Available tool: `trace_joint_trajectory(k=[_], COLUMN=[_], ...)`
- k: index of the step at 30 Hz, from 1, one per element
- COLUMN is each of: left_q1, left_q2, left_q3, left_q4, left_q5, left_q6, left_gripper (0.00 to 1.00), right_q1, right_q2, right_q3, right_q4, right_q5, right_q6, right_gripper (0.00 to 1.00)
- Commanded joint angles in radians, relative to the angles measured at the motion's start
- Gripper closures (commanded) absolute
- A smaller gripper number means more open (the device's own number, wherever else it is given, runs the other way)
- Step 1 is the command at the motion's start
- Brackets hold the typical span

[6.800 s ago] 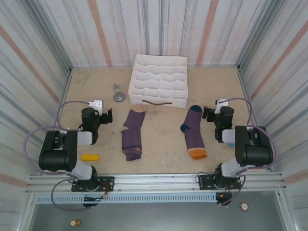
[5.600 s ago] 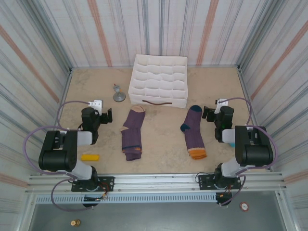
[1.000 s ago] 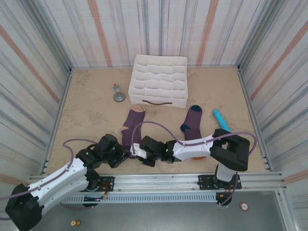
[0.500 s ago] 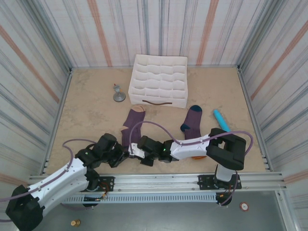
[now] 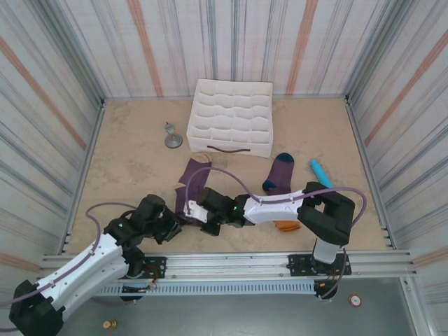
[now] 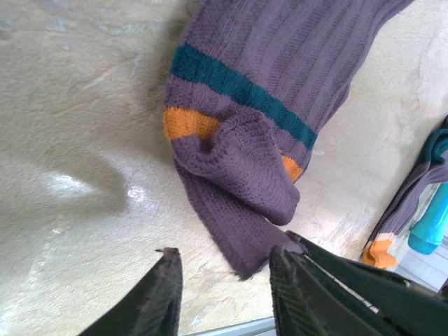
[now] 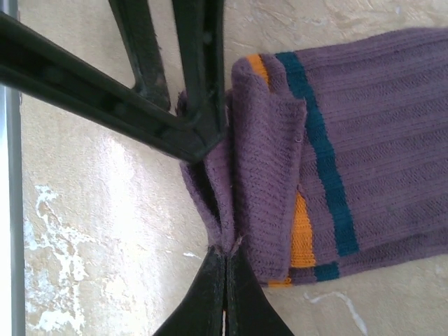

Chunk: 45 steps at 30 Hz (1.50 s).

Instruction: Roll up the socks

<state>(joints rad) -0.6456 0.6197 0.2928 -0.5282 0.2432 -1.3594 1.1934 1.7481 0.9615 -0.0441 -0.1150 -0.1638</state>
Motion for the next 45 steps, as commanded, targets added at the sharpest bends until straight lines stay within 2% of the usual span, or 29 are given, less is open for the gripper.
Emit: trace_joint_trajectory(k=[1, 6, 15, 21, 31, 45], left_q1=[0.017, 0.036, 0.081, 0.116, 0.126, 0.13], left_q2=[-0.013, -0.012, -0.038, -0.007, 0.117, 0.213], left_q3=[0.05, 0.06, 0.053, 0.036, 0.04, 0.015], left_q4=[-0.084, -0.099, -0.093, -0.031, 0.078, 0.189], left_q5=[-0.006, -0.017, -0.036, -0.024, -0.067, -0.124], left_q6=[0.049, 0.075, 0.104, 0.134, 0.162, 0.173], left_gripper=[0.59, 0.59, 0.59, 0.6, 0.61, 0.62], right_q1=[-0.022, -0.056, -0.121, -0.167, -0.224, -0.255], right_q2=[0.03, 0.089, 0.147, 0.199, 0.305, 0.322], right_q3=[0.051, 0.146, 0.232, 0.296, 0.396, 0.429], right_q4=[-0.097, -0.198, -0.263, -0.315, -0.401, -0.411], right_q5=[-0.08, -0.148, -0.266, -0.349, -0.419, -0.462], right_q6=[0.05, 0.099, 0.186, 0.229, 0.286, 0.32], right_gripper=[1.0, 1.0, 1.0, 1.0, 1.0, 1.0])
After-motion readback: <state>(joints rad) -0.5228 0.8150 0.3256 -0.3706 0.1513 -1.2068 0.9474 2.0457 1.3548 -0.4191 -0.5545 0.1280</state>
